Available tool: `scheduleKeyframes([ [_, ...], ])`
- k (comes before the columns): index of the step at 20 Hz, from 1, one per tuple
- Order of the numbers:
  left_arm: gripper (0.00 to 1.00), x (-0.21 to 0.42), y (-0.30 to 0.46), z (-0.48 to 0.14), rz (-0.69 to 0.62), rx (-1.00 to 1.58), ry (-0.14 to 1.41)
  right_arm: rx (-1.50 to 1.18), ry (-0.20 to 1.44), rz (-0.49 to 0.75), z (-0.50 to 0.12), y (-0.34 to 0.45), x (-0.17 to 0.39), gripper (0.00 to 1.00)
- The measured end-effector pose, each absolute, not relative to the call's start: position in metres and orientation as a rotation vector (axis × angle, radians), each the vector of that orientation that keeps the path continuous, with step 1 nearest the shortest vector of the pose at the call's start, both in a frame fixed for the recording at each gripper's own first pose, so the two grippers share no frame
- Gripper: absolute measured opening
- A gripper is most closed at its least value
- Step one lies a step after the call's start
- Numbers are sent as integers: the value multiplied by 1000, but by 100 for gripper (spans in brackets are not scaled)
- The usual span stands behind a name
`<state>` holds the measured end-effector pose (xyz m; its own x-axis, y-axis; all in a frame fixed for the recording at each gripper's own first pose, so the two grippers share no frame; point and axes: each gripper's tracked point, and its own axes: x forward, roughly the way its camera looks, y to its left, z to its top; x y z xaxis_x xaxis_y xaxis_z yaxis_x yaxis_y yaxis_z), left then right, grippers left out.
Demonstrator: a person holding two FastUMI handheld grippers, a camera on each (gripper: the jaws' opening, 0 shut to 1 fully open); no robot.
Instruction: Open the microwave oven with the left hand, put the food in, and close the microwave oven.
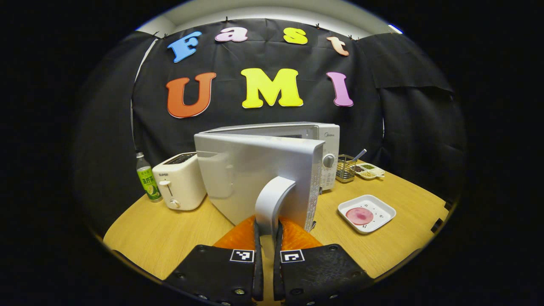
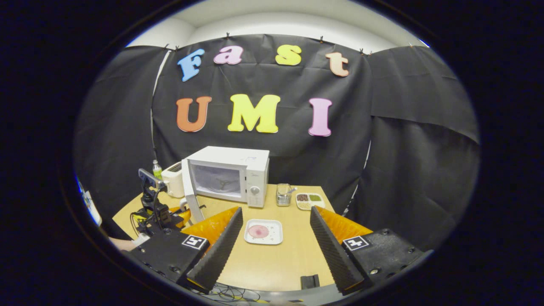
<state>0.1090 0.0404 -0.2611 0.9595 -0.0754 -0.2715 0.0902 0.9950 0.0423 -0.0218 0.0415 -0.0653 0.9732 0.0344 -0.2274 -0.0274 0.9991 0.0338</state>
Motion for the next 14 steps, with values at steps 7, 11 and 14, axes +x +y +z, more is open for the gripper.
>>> scheduleKeyframes([
  [7,14,79,117,-265,51,88,316,43,244,65,-74,73,-20,100],
  [11,39,72,151,-263,105,51,323,38,256,91,-79,91,-21,97],
  [14,97,64,164,-260,116,53,319,42,243,105,-76,98,-21,100],
])
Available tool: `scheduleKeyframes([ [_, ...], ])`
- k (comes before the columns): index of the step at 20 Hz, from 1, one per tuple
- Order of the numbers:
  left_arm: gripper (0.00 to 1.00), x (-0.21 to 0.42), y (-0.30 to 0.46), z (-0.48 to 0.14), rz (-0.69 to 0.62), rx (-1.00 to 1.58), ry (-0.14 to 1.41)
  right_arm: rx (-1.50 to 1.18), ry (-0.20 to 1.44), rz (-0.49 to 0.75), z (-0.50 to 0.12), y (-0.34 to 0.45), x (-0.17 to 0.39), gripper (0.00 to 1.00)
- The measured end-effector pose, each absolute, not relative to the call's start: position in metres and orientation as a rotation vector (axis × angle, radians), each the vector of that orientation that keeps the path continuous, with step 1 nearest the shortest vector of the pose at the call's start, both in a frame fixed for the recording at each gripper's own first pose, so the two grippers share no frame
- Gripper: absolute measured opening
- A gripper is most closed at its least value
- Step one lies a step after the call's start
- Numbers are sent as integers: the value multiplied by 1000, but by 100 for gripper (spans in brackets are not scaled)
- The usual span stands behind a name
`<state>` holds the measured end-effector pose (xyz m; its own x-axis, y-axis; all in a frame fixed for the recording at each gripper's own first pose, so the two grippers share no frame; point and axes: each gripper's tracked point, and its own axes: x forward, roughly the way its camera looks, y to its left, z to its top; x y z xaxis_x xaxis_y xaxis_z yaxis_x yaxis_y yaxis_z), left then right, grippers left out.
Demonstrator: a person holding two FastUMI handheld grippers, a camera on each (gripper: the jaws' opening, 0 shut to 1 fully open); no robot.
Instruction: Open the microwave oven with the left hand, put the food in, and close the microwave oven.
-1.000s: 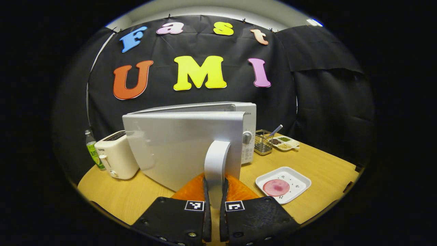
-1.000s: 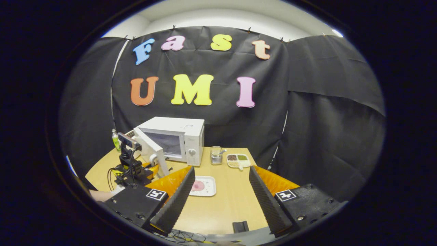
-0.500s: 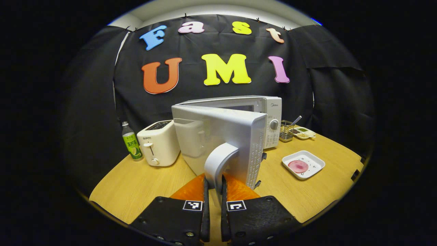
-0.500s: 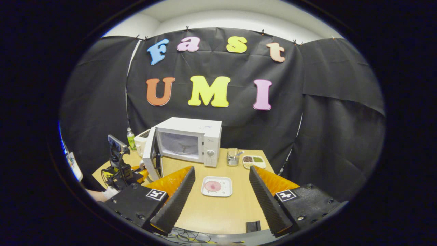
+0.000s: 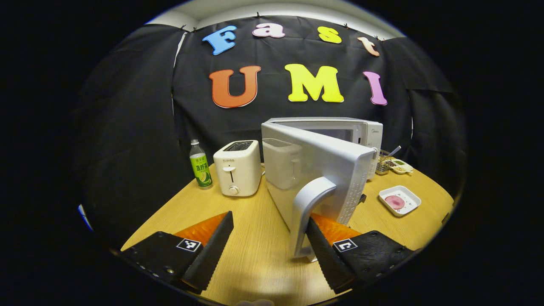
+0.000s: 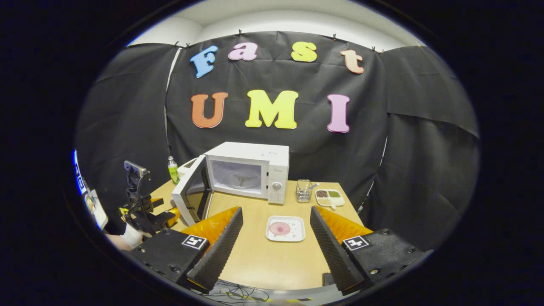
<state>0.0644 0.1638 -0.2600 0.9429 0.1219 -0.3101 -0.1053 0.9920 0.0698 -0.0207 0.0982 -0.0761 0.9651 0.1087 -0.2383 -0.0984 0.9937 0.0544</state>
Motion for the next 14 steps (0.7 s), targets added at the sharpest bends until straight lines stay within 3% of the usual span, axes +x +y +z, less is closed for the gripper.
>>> scheduleKeyframes([
  [6,97,39,202,-253,177,62,311,31,243,125,-84,101,-20,96],
  [9,97,22,228,-241,242,102,293,49,245,116,-95,92,-14,100],
  [14,96,-2,218,-225,246,130,289,52,322,123,-143,74,14,100],
])
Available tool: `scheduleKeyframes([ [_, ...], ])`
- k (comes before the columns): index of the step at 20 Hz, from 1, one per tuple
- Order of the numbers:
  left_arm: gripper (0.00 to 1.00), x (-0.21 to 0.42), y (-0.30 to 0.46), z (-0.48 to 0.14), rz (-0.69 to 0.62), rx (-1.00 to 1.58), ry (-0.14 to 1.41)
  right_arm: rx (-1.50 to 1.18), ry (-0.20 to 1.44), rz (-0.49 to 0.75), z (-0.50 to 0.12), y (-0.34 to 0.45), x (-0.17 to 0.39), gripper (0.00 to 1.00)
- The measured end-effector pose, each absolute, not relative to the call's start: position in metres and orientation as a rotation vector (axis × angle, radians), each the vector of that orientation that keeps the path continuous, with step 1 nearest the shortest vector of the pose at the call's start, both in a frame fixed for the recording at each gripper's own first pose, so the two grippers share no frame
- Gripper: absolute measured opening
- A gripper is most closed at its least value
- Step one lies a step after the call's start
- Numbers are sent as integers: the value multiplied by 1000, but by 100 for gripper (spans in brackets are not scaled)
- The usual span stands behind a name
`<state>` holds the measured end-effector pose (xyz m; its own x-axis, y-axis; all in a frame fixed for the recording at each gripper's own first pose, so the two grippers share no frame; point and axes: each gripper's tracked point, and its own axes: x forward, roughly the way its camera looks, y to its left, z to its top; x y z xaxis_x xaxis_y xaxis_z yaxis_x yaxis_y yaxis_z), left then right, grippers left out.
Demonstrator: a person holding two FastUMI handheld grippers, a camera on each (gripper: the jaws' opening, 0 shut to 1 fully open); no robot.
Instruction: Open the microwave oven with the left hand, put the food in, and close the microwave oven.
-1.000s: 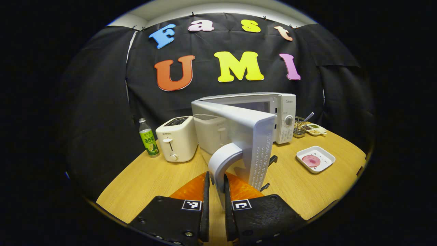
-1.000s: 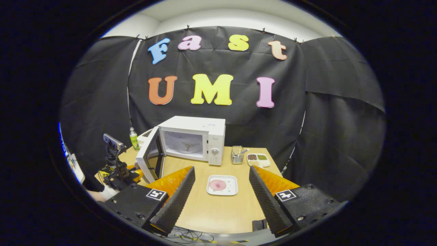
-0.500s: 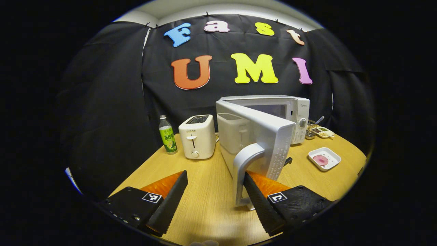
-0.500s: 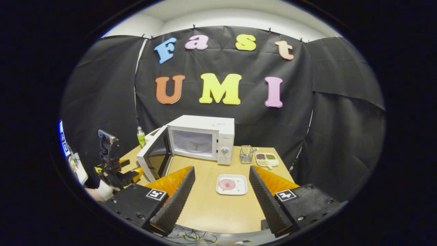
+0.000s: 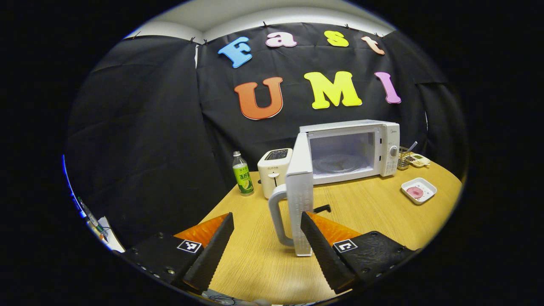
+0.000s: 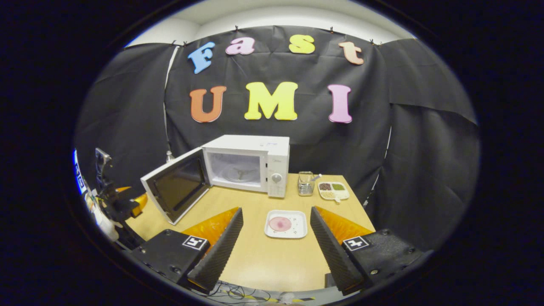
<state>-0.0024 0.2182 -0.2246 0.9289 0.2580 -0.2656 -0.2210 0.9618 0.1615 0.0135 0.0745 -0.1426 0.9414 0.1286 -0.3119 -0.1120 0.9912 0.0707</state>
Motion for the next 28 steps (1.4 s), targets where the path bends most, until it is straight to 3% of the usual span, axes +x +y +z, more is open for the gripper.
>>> scheduleKeyframes([
  [2,97,-8,201,-217,230,125,289,60,371,126,-166,65,30,100],
  [3,96,-10,191,-211,224,127,284,64,391,127,-179,59,40,98],
  [4,96,-13,181,-206,220,120,285,64,422,128,-193,54,51,89],
  [8,96,-13,125,-179,155,83,247,97,540,139,-258,35,94,84],
  [9,96,-10,115,-171,149,68,231,105,572,146,-273,31,104,73],
  [10,96,-7,105,-164,145,54,225,118,601,150,-287,27,112,83],
  [16,96,8,67,-131,180,36,222,216,790,227,-359,19,158,74],
  [17,96,10,63,-125,192,40,221,228,812,243,-366,21,164,60],
  [19,96,9,55,-118,215,52,223,227,869,273,-380,23,175,54],
  [20,96,8,51,-116,226,63,228,227,888,289,-386,29,179,65],
  [25,96,3,34,-107,250,110,238,224,973,295,-402,37,194,63],
  [27,96,2,31,-109,266,98,241,181,1023,257,-409,32,197,36],
  [28,96,3,27,-109,270,87,241,153,1040,241,-404,30,196,34],
])
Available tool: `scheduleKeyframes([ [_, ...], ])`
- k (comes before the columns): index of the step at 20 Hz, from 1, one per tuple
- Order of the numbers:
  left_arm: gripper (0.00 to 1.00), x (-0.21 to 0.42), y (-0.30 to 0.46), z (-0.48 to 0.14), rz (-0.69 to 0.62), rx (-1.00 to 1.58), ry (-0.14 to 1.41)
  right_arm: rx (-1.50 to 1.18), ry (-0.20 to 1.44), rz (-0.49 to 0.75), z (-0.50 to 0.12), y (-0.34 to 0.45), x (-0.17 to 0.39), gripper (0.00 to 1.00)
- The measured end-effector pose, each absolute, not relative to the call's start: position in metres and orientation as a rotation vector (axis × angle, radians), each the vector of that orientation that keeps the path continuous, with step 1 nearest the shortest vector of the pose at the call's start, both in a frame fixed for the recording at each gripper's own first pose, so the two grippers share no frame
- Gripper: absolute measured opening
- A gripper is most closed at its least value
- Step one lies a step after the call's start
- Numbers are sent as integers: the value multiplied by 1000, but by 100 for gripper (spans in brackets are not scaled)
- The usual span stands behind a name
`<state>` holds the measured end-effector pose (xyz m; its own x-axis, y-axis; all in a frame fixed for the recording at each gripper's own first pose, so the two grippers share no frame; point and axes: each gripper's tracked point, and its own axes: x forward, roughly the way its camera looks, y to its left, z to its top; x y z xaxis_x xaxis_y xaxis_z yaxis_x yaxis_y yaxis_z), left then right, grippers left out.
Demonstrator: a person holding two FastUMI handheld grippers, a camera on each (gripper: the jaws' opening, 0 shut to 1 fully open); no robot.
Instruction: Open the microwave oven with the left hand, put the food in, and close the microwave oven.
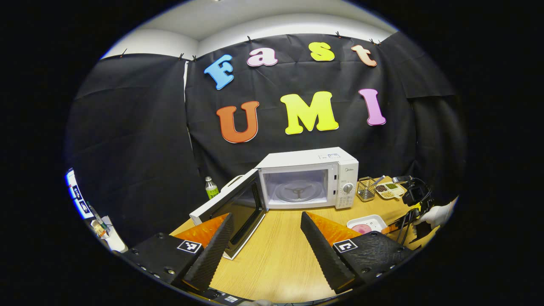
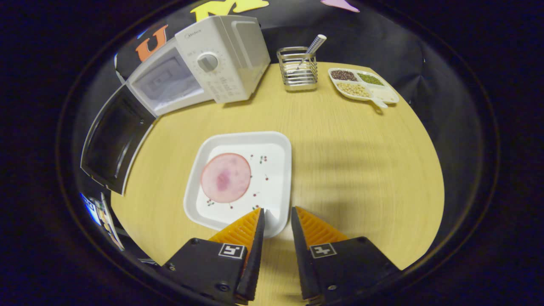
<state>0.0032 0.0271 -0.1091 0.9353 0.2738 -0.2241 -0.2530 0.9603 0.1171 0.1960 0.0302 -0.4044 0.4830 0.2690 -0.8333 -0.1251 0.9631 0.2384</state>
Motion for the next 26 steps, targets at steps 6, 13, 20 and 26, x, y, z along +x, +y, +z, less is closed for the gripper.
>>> scheduleKeyframes([
  [6,96,9,12,-114,275,72,238,240,1115,181,-406,27,199,21],
  [13,96,8,22,-112,279,71,236,419,1117,245,-405,34,199,3],
  [20,97,8,47,-99,231,71,227,648,1023,272,-387,51,192,3],
  [26,97,16,55,-100,115,54,233,804,929,220,-350,86,181,3],
])
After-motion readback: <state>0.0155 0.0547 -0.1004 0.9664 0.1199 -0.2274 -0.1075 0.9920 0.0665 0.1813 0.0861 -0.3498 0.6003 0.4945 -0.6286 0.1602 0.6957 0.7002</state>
